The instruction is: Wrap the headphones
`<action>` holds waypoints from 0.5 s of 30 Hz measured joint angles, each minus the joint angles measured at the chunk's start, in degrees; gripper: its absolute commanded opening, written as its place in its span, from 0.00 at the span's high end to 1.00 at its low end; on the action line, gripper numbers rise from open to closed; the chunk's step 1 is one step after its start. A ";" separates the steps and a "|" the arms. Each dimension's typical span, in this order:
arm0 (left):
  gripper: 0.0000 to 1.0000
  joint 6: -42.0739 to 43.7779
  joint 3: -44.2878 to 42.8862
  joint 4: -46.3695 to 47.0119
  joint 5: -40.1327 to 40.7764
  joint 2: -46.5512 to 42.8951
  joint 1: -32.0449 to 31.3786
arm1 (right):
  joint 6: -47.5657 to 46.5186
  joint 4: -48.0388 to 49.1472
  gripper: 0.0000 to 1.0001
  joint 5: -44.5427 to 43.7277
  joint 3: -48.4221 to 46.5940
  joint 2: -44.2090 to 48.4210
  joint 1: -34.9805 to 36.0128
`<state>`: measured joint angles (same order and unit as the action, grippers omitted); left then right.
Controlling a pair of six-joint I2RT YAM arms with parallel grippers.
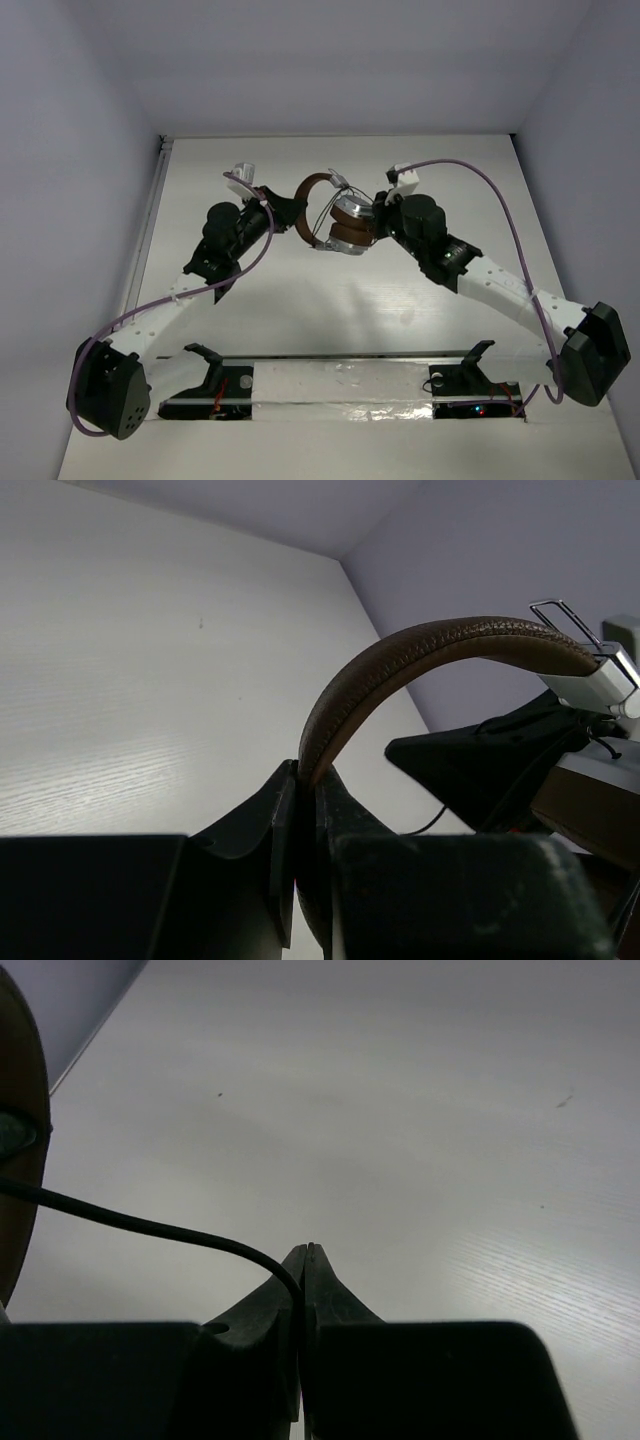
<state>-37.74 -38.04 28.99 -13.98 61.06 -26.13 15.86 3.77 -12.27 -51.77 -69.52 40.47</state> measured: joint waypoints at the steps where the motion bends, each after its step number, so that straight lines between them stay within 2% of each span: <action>1: 1.00 -0.74 0.00 0.55 -0.37 0.15 0.17 | 0.66 0.94 0.92 1.05 0.72 0.00 -0.02; 7: 1.00 -5.51 0.00 3.39 -2.38 0.74 2.10 | 4.57 6.27 0.88 6.75 4.07 -0.66 -0.02; 11: 1.00 -8.07 -0.02 5.07 -2.40 0.74 2.82 | 6.40 9.14 1.00 9.31 5.81 -1.92 -0.02; 15: 1.00 -9.79 -0.02 5.46 -2.38 0.74 3.80 | 7.80 11.23 1.00 11.61 7.06 -2.25 -0.02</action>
<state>-47.53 -38.06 34.46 -16.36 61.80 -22.33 23.66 15.00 -0.67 -44.71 -71.77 40.45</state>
